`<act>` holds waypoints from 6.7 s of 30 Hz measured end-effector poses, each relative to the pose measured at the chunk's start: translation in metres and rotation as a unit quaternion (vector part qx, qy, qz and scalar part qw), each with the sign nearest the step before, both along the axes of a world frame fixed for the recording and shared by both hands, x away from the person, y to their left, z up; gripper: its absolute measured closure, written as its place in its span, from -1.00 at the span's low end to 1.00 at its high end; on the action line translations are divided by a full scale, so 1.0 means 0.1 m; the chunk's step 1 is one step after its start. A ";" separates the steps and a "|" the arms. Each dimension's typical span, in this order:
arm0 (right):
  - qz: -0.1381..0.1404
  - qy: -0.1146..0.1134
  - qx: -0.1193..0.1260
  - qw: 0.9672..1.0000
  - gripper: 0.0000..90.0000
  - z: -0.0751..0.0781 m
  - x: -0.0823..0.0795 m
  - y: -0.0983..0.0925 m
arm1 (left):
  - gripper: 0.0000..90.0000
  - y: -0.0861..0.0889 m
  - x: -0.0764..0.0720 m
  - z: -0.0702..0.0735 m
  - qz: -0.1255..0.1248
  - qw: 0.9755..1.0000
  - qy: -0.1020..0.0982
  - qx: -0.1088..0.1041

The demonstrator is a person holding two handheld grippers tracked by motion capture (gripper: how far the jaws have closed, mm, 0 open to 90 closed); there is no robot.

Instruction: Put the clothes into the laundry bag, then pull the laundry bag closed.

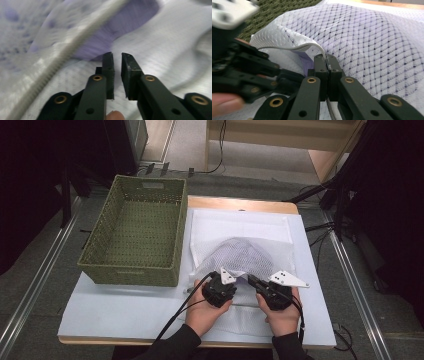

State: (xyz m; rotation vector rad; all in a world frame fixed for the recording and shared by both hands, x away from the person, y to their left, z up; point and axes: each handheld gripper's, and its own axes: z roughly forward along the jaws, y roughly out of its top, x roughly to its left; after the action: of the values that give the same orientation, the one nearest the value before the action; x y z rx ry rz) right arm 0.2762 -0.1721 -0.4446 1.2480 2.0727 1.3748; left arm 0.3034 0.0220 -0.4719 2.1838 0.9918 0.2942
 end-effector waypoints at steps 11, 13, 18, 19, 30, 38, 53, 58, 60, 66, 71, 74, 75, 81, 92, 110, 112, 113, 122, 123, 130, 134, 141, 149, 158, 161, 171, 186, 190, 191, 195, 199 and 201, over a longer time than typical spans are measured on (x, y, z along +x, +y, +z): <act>0.011 0.018 -0.022 1.000 1.00 -0.14 -0.10 0.02 | 0.90 0.05 0.09 0.02 0.004 1.000 -0.019 0.019; 0.011 0.020 -0.022 0.999 1.00 -0.15 -0.11 0.01 | 0.75 0.16 -0.04 0.06 -0.032 0.999 -0.020 0.009; 0.014 0.015 -0.028 0.999 1.00 -0.14 -0.16 0.03 | 0.56 0.58 -0.30 0.18 -0.053 0.998 -0.031 -0.018; 0.013 0.016 -0.029 0.999 1.00 -0.14 -0.18 0.04 | 0.51 0.68 -0.35 0.19 -0.054 0.998 -0.036 -0.023; 0.009 0.036 -0.045 0.998 1.00 -0.26 -0.30 0.02 | 0.19 1.46 -0.60 0.17 -0.002 0.997 -0.031 -0.069; -0.003 0.033 -0.028 0.999 0.41 -0.30 -0.34 -0.01 | 0.15 1.63 -0.61 0.12 0.016 0.997 -0.015 -0.079; 0.008 -0.025 -0.002 1.000 0.22 0.09 -0.44 0.19 | 0.16 1.64 -0.61 0.14 0.013 0.996 -0.012 -0.087; 0.031 -0.019 -0.003 0.999 0.40 0.09 -0.44 0.35 | 0.23 1.66 -0.60 0.15 0.016 0.996 -0.004 -0.092; 0.047 -0.012 -0.003 0.999 0.48 0.07 -0.43 0.43 | 0.27 1.67 -0.59 0.14 0.016 0.995 0.000 -0.094; 0.086 0.012 -0.012 0.996 0.63 -0.04 -0.37 0.74 | 0.47 1.73 -0.57 0.19 0.020 0.995 0.003 -0.102; 0.118 0.035 -0.027 0.992 0.66 -0.16 -0.31 1.00 | 0.62 1.81 -0.56 0.21 0.024 0.994 0.003 -0.107; 0.130 0.044 -0.031 0.990 0.64 -0.22 -0.27 1.16 | 0.72 1.83 -0.56 0.22 0.027 0.994 0.004 -0.110; 0.134 0.044 -0.035 0.989 0.61 -0.24 -0.25 1.20 | 0.74 1.84 -0.56 0.22 0.028 0.994 0.004 -0.109; 0.128 0.050 -0.047 0.989 0.24 -0.31 -0.13 1.41 | 0.82 1.88 -0.56 0.22 0.029 0.993 0.009 -0.110; 0.151 0.069 -0.074 0.983 1.00 -0.36 -0.11 1.47 | 0.78 1.87 -0.57 0.18 0.023 0.993 0.021 -0.111; 0.152 0.029 -0.010 0.988 1.00 -0.08 -0.29 1.18 | 1.00 1.64 -0.50 0.04 0.008 0.999 0.037 -0.038; 0.153 0.030 -0.007 0.988 1.00 -0.07 -0.30 1.17 | 1.00 1.61 -0.49 0.04 0.009 0.998 0.037 -0.041; 0.153 0.029 -0.008 0.988 1.00 -0.07 -0.31 1.17 | 1.00 1.60 -0.49 0.06 0.011 0.998 0.030 -0.045; 0.159 0.039 -0.017 0.986 1.00 -0.14 -0.32 1.21 | 0.97 1.54 -0.53 0.31 0.018 0.995 -0.020 -0.099; 0.161 0.038 -0.019 0.986 1.00 -0.15 -0.31 1.22 | 0.96 1.53 -0.53 0.30 0.014 0.994 -0.018 -0.104; 0.158 0.040 -0.021 0.986 1.00 -0.17 -0.30 1.21 | 0.76 1.60 -0.51 0.28 0.021 0.990 -0.001 -0.139; 0.156 0.038 -0.022 0.987 1.00 -0.17 -0.30 1.19 | 0.63 1.75 -0.49 0.18 0.036 0.982 0.053 -0.177; 0.151 0.038 -0.022 0.988 1.00 -0.17 -0.28 1.18 | 0.25 1.76 -0.45 0.11 0.013 0.971 0.108 -0.213; 0.153 0.039 -0.022 0.987 1.00 -0.17 -0.30 1.19 | 0.32 1.67 -0.39 0.03 -0.008 0.971 0.110 -0.213; 0.163 0.041 -0.016 0.986 0.98 -0.18 -0.29 1.18 | 0.95 1.69 -0.40 0.06 -0.018 0.975 0.075 -0.207; 0.162 0.050 -0.005 0.985 0.83 -0.18 -0.27 1.16 | 0.97 1.68 -0.42 0.08 -0.020 0.978 0.061 -0.200; 0.144 0.090 0.064 0.983 0.37 -0.19 -0.15 1.09 | 0.99 1.63 -0.50 0.12 -0.030 0.985 0.024 -0.168; 0.162 0.137 0.124 0.969 0.89 -0.19 -0.11 1.11 | 0.99 1.57 -0.58 0.14 -0.041 0.990 -0.013 -0.131; 0.165 0.127 0.116 0.971 0.95 -0.18 -0.13 1.11 | 0.98 1.59 -0.57 0.14 -0.040 0.990 -0.007 -0.132; 0.166 0.121 0.112 0.972 0.95 -0.18 -0.13 1.12 | 0.96 1.60 -0.57 0.15 -0.037 0.990 -0.003 -0.136; 0.161 0.111 0.108 0.975 0.95 -0.17 -0.15 1.11 | 0.69 1.62 -0.54 0.14 -0.031 0.991 0.009 -0.129; 0.164 0.106 0.110 0.975 0.95 -0.15 -0.15 1.10 | 0.49 1.59 -0.48 0.11 -0.038 0.989 0.032 -0.139; 0.167 0.104 0.110 0.974 0.95 -0.15 -0.16 1.10 | 0.52 1.57 -0.47 0.11 -0.040 0.989 0.030 -0.139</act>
State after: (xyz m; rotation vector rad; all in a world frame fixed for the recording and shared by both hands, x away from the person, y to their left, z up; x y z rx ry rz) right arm 0.2601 -0.0616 -0.4598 1.2128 2.4135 1.7260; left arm 0.2561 0.1788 -0.4609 1.9805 0.9144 0.0488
